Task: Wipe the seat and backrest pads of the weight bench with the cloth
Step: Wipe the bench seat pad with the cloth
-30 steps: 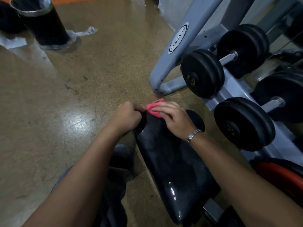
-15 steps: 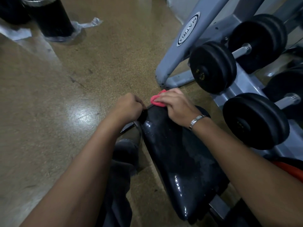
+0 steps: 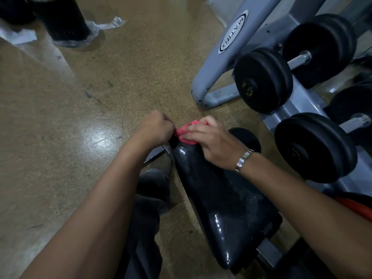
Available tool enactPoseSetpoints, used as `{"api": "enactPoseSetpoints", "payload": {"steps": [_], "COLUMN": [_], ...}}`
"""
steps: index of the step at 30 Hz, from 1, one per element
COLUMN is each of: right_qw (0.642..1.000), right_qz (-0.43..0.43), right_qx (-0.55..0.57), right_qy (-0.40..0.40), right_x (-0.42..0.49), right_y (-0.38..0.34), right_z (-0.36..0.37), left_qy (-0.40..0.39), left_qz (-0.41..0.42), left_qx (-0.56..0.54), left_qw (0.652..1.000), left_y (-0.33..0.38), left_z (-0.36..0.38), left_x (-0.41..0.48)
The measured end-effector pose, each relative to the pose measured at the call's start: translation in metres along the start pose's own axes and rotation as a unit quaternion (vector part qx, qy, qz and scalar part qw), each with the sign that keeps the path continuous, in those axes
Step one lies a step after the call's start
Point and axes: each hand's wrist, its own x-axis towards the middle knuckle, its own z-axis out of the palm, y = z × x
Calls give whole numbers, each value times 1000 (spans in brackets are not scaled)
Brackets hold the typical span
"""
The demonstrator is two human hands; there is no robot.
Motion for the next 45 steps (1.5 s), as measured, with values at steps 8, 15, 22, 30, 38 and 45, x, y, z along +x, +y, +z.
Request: {"api": "enactPoseSetpoints", "payload": {"steps": [8,15,22,30,38,45], "right_qw": [999,996,995,992,990,991], "right_qz": [23,-6,-33,56,70,49], "right_qx": [-49,-86,-96,-110,-111,-122], "right_qy": [7,7,-25,21,51,24], "right_x": [14,2,-7,-8,-23,-47], "right_y": [-19,-10,-30,-40,-36,-50], "right_z": [-2,-5,0,7,-2,10], "left_qy": [7,0,11,-5,-12,-10], "left_qz": [3,7,17,42,43,51], "left_qx": [-2,21,61,81,95,85], "left_qw": [1000,1000,998,996,994,995], "left_y": [2,1,8,17,21,17], "left_z": [3,1,-1,7,5,7], "left_x": [-1,-2,-11,-17,-22,-15]}}
